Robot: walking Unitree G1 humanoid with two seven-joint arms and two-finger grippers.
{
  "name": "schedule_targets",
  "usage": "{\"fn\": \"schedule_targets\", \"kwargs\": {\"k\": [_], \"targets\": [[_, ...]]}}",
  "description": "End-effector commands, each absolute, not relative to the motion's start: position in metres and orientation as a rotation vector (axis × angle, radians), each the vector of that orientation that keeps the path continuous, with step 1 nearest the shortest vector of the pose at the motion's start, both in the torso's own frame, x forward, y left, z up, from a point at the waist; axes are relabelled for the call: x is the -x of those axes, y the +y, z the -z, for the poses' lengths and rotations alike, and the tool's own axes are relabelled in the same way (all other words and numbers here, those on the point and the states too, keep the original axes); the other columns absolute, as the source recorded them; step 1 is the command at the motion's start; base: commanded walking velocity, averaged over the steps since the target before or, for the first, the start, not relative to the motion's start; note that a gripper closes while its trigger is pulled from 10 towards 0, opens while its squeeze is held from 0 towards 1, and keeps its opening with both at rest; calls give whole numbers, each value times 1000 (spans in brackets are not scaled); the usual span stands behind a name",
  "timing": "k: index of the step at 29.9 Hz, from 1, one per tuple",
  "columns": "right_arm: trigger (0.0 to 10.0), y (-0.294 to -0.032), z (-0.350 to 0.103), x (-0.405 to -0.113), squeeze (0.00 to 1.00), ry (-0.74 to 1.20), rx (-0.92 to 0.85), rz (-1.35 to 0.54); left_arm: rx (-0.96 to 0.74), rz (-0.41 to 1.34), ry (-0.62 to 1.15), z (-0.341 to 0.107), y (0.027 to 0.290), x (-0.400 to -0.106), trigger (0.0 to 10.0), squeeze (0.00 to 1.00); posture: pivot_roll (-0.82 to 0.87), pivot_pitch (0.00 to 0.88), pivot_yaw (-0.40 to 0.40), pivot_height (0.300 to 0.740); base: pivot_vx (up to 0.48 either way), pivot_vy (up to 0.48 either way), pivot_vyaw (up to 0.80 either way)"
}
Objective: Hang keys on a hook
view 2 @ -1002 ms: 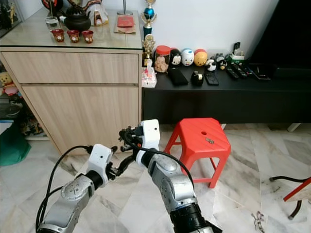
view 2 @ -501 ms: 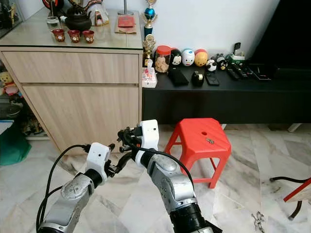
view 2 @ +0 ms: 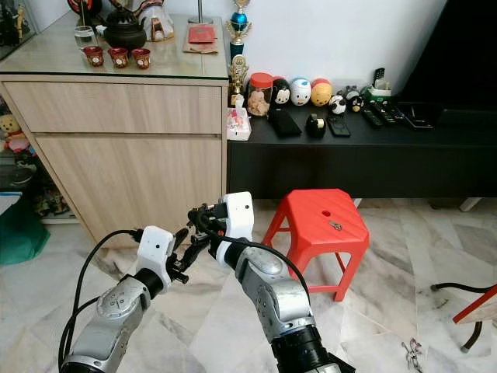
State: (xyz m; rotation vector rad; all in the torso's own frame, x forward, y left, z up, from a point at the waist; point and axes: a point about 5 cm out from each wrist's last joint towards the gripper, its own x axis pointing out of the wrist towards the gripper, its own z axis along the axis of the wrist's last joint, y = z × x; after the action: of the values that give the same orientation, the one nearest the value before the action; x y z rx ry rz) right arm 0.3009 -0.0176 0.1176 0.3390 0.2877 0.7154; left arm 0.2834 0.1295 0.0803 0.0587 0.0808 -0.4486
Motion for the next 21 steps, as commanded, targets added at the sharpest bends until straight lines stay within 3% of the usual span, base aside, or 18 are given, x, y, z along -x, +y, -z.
{"fn": "schedule_targets", "kwargs": {"k": [1,21], "targets": [[10000,-13,-121,-297,0,271,-363,-725,-48,467,83,-80,126,-284,0,0,91,0,-119,740,0,0,0],[10000,-15,-121,-300,0,267,-359,-710,-45,497,93,-79,125,-283,0,0,94,0,-117,740,0,0,0]]}}
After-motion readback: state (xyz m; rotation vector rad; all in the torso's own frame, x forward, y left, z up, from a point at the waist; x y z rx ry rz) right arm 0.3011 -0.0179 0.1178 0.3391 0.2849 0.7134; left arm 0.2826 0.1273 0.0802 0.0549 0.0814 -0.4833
